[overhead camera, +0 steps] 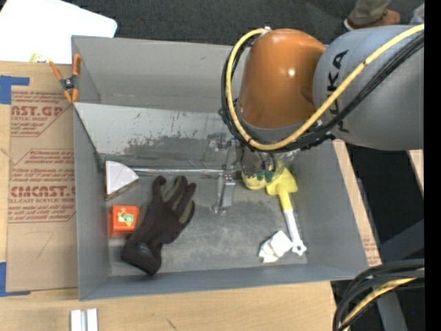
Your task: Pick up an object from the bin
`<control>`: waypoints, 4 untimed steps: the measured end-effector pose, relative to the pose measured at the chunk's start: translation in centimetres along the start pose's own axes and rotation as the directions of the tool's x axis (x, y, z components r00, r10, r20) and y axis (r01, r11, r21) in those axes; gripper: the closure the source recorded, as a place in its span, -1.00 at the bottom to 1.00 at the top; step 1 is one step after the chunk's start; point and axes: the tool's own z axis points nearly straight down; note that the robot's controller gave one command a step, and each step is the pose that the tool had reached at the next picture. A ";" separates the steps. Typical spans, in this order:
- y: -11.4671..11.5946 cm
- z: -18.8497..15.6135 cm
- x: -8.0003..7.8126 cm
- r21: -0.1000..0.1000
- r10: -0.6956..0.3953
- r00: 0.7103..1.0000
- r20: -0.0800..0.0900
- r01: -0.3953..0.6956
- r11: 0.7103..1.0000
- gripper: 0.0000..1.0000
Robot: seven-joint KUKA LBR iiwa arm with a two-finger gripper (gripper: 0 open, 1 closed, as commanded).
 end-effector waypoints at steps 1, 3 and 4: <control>-0.1 -0.5 -0.1 -0.001 0.002 1.000 0.008 -0.002 1.000 -1.00; 6.9 6.9 -0.4 0.002 -0.421 0.907 0.009 0.421 0.907 -1.00; 4.7 9.5 0.4 0.002 -0.559 0.829 0.007 0.559 0.829 -1.00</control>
Offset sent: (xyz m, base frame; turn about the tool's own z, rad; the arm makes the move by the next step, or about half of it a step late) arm -0.0067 0.0673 -0.1570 -0.2534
